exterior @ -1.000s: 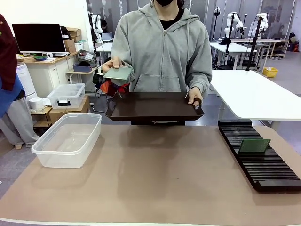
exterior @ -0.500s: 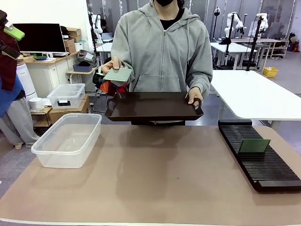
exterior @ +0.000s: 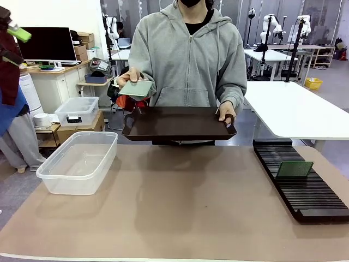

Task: Sort PCBs into racks and boxes based on the side picked up.
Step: Pick up the Blank PCB handed by the Human.

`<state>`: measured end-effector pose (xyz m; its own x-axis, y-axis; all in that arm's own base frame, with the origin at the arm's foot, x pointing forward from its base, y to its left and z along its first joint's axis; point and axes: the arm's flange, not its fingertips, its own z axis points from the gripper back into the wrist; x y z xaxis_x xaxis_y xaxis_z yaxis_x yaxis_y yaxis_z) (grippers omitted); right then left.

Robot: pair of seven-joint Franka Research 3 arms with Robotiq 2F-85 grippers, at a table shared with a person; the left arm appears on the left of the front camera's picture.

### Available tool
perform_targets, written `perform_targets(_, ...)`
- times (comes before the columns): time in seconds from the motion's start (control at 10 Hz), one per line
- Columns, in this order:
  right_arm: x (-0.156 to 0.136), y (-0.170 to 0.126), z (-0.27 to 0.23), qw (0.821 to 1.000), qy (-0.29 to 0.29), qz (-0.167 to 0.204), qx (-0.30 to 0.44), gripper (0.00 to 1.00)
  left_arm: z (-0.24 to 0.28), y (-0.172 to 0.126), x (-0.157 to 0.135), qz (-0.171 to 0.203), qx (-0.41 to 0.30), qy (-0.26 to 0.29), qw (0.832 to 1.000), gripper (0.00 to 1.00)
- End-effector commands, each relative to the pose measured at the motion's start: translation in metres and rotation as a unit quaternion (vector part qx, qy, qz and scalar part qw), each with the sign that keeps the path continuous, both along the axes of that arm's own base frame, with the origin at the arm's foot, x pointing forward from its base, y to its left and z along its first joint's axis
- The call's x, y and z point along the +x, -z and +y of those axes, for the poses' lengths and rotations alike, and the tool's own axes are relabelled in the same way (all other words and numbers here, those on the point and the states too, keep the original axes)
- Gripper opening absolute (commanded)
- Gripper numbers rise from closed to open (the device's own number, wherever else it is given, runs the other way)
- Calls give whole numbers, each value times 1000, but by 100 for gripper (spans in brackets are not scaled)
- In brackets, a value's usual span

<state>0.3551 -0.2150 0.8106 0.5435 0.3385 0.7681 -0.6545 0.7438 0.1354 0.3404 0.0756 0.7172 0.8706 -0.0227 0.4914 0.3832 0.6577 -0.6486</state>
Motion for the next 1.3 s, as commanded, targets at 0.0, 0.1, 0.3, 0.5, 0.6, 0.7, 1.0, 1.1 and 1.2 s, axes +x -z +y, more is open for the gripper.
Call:
perform_targets(0.0,-2,0,1,1000,-4,0,6,100,-30,26,17,24,-74,-87,993,100)
perform_targets(0.1,-2,0,1,1000,-4,0,6,100,-33,34,26,46,-95,-116,988,100)
perform_targets(0.3,-2,0,1,1000,-4,0,6,100,-34,54,42,81,-124,-126,981,100)
perform_targets(0.5,-2,0,1,1000,-4,0,6,100,-45,78,55,93,-143,-110,979,100)
perform_targets(0.6,-2,0,1,1000,-4,0,6,100,-49,88,63,96,-169,-99,976,100)
perform_targets(0.7,-2,0,1,1000,-4,0,6,100,-52,94,68,100,-185,-97,973,100)
perform_targets(1.0,-2,0,1,1000,-4,0,6,100,-58,100,72,110,-190,-82,972,100)
perform_targets(1.1,-2,0,1,1000,-4,0,6,100,-55,97,71,116,-186,-97,971,100)
perform_targets(1.2,-2,0,1,1000,-4,0,6,100,-55,97,71,116,-186,-97,971,100)
